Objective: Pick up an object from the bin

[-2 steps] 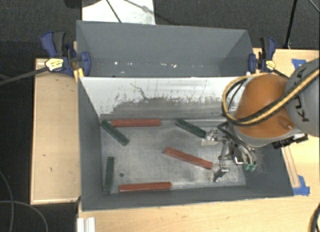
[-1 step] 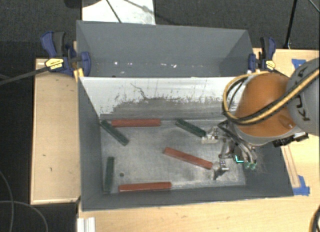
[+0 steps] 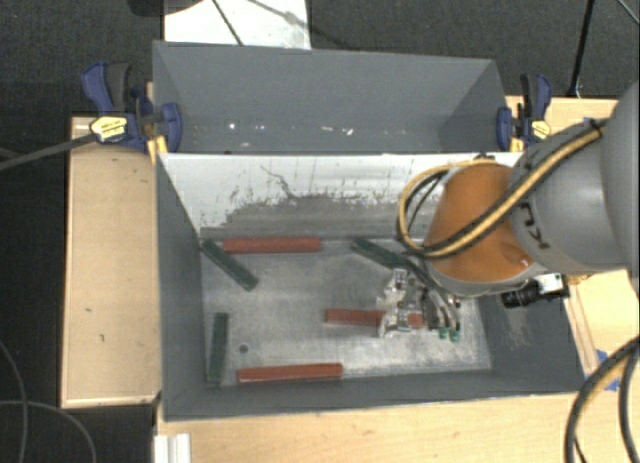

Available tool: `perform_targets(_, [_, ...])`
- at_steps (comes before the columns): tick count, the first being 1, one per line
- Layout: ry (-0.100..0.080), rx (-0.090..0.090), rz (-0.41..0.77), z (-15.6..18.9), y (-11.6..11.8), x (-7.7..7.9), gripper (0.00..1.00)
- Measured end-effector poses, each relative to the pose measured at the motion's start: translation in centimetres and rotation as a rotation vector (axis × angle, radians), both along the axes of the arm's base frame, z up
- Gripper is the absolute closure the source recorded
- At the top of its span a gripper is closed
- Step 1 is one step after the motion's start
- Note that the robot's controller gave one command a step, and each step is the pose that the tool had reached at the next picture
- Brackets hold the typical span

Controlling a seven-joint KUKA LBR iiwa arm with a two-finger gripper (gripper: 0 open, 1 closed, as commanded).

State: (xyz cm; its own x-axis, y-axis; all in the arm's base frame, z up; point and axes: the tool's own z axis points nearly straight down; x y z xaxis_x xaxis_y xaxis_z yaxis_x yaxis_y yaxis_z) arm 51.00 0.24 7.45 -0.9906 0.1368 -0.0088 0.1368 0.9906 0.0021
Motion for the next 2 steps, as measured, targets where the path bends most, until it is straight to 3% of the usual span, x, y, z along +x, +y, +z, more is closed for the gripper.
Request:
perform_targets(1, [0.000, 0.000, 0.001, 0.0, 0.0, 0.0, 1.00])
perform_targets(2, [0.004, -0.001, 0.063, 15.0, 2.2, 1.1, 1.00])
